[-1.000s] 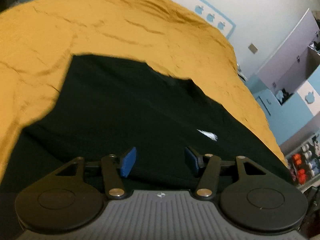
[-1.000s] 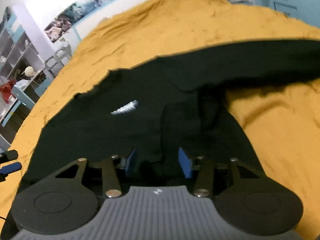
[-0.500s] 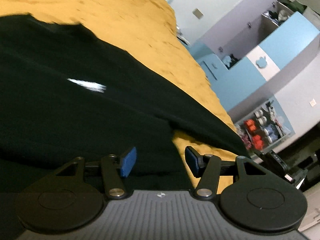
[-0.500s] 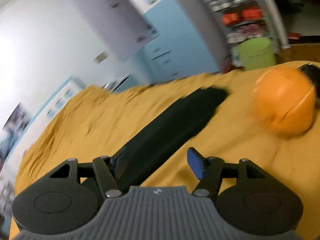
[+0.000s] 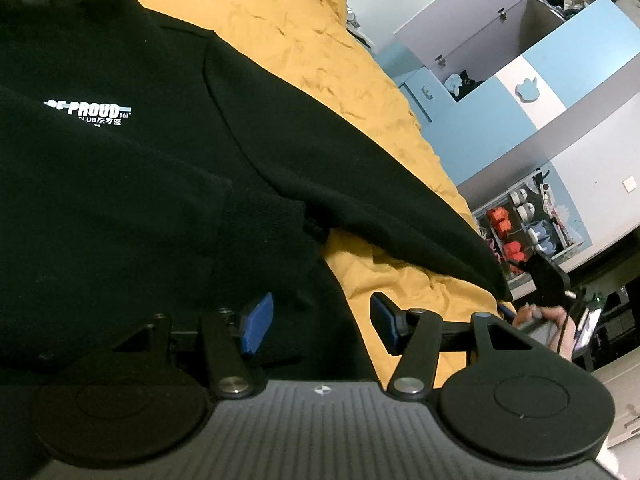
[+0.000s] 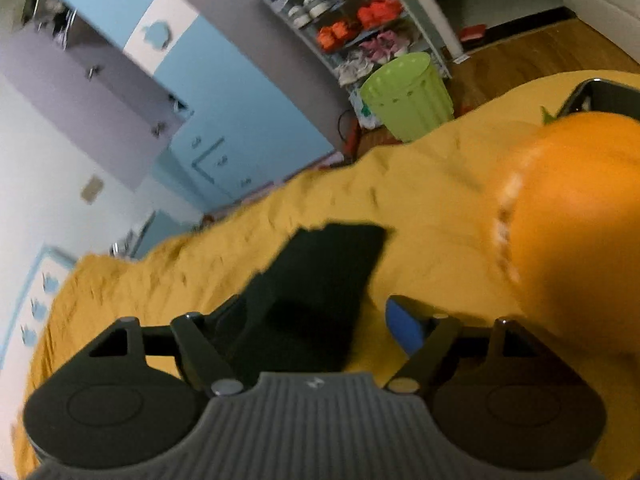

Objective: Fold small clothes

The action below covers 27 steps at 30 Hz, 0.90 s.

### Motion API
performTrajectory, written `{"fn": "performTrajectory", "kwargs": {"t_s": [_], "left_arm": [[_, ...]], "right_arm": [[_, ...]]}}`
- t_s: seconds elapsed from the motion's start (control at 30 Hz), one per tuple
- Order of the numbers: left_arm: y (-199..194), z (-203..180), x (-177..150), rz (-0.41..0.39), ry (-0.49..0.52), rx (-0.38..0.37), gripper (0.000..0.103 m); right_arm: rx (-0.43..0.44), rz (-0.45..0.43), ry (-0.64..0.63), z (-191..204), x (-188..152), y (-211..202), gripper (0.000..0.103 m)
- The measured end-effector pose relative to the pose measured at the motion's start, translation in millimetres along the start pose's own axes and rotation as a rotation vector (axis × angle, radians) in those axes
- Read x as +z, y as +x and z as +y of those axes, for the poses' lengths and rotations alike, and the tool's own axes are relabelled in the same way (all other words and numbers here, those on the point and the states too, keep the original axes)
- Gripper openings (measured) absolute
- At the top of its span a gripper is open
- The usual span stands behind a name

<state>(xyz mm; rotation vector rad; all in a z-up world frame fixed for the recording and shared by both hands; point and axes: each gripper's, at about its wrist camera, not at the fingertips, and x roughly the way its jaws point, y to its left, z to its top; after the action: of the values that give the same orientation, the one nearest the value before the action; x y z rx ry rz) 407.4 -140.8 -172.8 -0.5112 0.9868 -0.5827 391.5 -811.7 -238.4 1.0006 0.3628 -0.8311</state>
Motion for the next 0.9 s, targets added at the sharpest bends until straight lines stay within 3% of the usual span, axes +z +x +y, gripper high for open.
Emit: {"fn": "performTrajectory", "kwargs": {"t_s": [0.07,0.13,0.2,0.43,0.63,0.73,0.9], "left_arm": [[1.2,0.4,0.0,0.001,0.005,0.0,0.067],[1.2,1.1,-0.3,0.0,0.007,-0.002,0.067],[1.3,0.8,-0.8,0.001,0.008,-0.002,0.067],[-16.6,-1.5,6.6,-0.023,-0.006,-0.029,0.067],[-76.8,6.9,8.7,-0.115,-0.008,-0.033,0.067],[-113.5,18.8,2.9,-0.176,-0.026,-0.025,0.067],[-177.1,56.0,-13.5,-0.267,-0.096,-0.009,0.067]], "right_arm": [[-0.015,0.007,0.02,1.2,3.0,9.8,0.073],[-0.029,0.003,0.001,4.0,3.0,11.9,0.05],[-0.025,0.013,-0.026,4.3,3.8,12.5,0.009],[0.046,0.005,-0.074,17.2,12.8,-15.6,0.005],[0.246,0.008,-0.184,78.4,3.2,-82.8,0.004],[0.382,0.044,-0.248,119.8,-23.8,-130.9,0.003],[0.622,0.17,-0.379,188.0,-109.3,-224.4,0.003]]}}
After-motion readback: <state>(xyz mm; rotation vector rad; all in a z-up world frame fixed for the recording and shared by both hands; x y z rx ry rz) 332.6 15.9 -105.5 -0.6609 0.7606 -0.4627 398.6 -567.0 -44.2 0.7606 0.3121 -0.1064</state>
